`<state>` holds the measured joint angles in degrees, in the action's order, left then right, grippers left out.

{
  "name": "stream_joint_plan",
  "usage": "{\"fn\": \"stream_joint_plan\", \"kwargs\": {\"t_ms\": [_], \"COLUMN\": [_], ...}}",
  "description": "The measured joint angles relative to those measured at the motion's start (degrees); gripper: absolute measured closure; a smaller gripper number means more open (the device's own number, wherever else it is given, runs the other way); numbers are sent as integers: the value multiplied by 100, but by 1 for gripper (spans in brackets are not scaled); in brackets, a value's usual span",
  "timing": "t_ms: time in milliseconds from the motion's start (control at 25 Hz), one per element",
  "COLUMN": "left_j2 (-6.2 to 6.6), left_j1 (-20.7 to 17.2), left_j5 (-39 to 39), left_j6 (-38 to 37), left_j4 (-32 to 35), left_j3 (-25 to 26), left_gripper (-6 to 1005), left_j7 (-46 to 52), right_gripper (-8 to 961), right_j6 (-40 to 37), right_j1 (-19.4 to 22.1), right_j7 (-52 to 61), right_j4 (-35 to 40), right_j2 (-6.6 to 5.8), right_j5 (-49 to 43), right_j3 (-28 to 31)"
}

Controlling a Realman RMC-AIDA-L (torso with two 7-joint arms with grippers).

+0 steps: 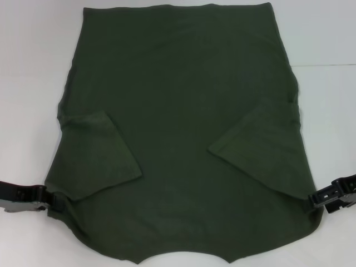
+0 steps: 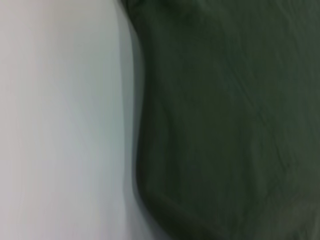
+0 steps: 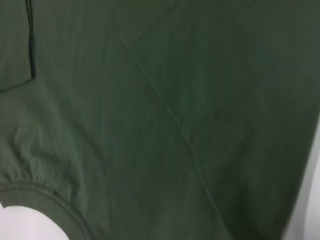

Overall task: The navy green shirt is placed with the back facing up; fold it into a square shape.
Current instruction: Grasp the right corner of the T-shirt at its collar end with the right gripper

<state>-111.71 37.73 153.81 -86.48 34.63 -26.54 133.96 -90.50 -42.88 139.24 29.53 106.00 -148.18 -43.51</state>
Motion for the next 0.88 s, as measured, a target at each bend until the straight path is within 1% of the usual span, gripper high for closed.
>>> {"fn": "stream_joint_plan", "kwargs": {"t_ms": [320, 600, 800, 880], "left_j2": [-11, -17, -20, -20], "left_j1": [6, 12, 34, 38], "left_j5": [0, 0, 0, 0], "left_j6": [1, 0, -1, 0], "left_j4": [0, 0, 0, 0], "left_j3": [0, 0, 0, 0], "left_gripper": [963, 963, 962, 962], "left_j7": [-2, -2, -2, -2], "right_gripper": [164, 176, 185, 256], "right_j6": [72, 165, 269, 294], "right_j1": [-1, -4, -33, -51], "right_j7": [-3, -11, -1, 13], "right_j4": [-9, -25, -58, -59], "right_j2": [72, 96, 122, 135], "right_j5": [5, -1, -1, -1], "right_j3": [0, -1, -162, -225]}}
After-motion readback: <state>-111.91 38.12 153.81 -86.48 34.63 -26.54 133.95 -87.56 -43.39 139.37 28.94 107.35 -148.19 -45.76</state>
